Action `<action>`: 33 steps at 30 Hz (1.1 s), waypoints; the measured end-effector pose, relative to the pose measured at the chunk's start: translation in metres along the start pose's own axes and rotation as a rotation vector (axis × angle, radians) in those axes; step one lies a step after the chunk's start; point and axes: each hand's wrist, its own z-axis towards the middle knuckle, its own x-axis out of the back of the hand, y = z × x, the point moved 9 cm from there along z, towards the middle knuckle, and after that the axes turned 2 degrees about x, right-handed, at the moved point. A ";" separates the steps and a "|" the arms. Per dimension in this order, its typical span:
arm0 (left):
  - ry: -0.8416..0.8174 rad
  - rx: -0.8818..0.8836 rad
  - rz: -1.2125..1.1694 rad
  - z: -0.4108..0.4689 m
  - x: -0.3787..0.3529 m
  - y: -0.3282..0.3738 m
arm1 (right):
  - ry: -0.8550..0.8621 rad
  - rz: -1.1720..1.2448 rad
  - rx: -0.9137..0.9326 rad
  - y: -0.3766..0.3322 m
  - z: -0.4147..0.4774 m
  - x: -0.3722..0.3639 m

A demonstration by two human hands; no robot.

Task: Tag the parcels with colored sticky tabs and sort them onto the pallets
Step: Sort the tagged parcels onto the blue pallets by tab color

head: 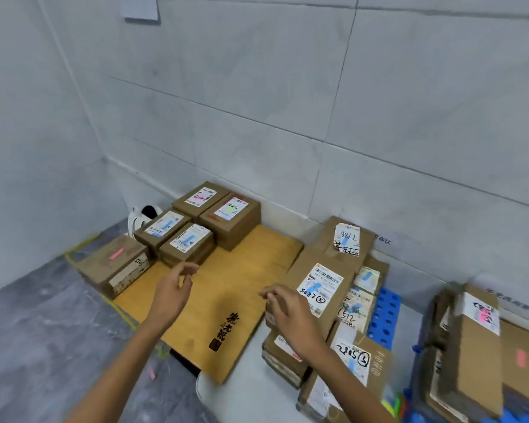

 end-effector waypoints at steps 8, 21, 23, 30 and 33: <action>0.011 0.035 0.075 0.070 0.047 -0.069 | -0.084 0.119 -0.138 0.008 0.077 -0.079; -0.480 0.107 0.379 0.236 -0.016 -0.208 | -0.143 0.220 -0.803 0.098 0.239 -0.275; -0.458 0.115 0.439 0.238 -0.020 -0.212 | -0.147 0.292 -0.829 0.102 0.243 -0.288; -0.409 0.236 0.225 0.241 -0.028 -0.216 | 0.012 0.459 -0.849 0.119 0.246 -0.295; -0.432 0.290 0.036 0.230 -0.032 -0.205 | 0.044 0.451 -0.867 0.111 0.237 -0.275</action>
